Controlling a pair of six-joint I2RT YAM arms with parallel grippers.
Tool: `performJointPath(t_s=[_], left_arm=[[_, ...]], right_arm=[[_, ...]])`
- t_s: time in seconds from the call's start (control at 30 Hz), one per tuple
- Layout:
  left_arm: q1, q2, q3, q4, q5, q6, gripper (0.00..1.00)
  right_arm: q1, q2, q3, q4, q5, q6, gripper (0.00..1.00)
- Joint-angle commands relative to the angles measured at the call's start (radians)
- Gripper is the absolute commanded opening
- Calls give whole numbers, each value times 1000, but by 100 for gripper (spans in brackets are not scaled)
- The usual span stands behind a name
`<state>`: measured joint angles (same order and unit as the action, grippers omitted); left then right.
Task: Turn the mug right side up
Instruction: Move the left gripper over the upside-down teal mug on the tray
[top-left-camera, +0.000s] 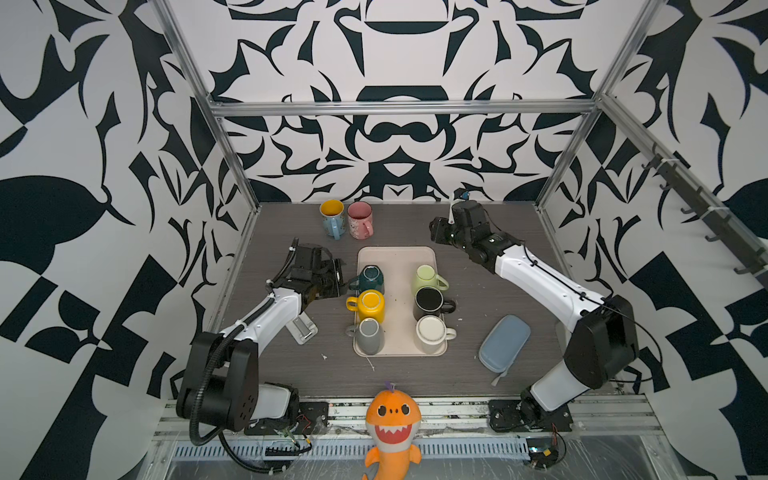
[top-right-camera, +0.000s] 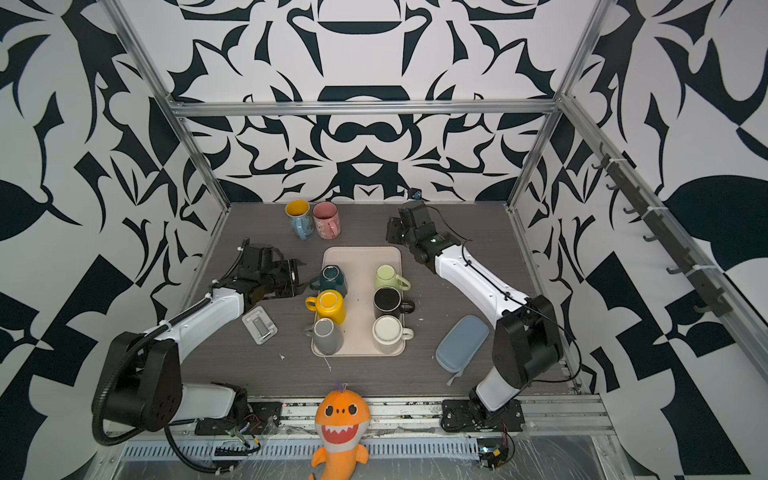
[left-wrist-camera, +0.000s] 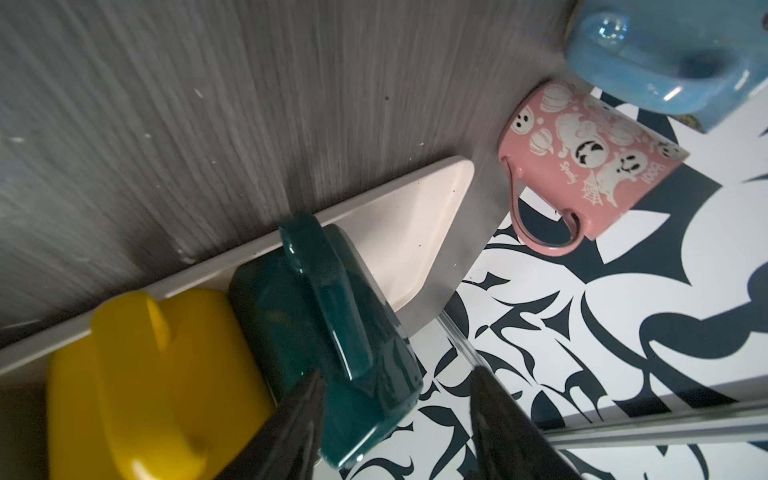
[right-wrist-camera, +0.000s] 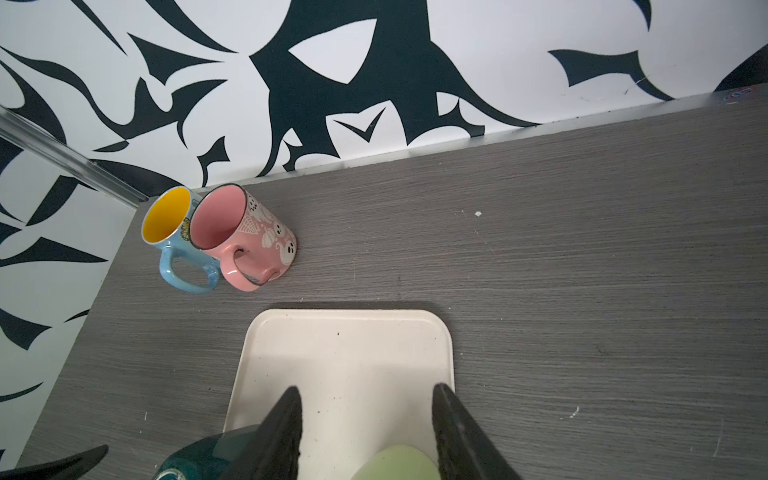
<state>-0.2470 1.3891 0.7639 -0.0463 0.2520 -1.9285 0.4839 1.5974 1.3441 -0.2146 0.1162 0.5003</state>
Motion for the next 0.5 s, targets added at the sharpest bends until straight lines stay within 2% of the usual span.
performJointPath(t_s=[0.0,0.47], left_arm=[[2,39,-12,99,51,-86,57],[-5,92,-4,95,90,-92,48]], right_arm=[[-7,-28,-9,23,2,17,54],[-17,-13,-11,33,-16,34,54]])
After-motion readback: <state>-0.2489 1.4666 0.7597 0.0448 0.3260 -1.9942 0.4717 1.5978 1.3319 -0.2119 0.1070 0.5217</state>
